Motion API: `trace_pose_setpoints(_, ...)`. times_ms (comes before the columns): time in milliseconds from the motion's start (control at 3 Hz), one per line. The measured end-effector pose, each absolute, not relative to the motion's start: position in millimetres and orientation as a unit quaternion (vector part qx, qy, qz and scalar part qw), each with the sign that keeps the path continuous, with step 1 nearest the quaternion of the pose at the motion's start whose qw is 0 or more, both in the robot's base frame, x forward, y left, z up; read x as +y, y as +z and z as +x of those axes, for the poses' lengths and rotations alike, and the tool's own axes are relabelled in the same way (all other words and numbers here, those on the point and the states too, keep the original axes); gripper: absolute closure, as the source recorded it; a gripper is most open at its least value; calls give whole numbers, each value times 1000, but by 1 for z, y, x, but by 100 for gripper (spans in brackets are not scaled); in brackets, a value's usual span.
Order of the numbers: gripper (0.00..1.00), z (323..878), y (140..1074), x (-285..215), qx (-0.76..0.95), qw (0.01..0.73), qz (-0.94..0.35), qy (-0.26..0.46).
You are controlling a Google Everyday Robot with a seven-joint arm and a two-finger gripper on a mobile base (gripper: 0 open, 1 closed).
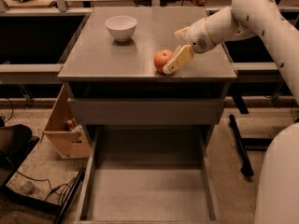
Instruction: Place apple into middle drawer
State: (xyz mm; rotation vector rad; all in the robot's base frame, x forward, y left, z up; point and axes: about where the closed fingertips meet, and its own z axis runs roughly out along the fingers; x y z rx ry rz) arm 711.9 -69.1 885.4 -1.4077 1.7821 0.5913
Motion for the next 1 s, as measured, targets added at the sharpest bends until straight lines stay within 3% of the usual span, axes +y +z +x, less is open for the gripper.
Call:
trace_pose_setpoints(667,0,718,870,-61,708,371,-557,227)
trace_pose_setpoints(1000,18,721,861,-60,712,363,-560,220)
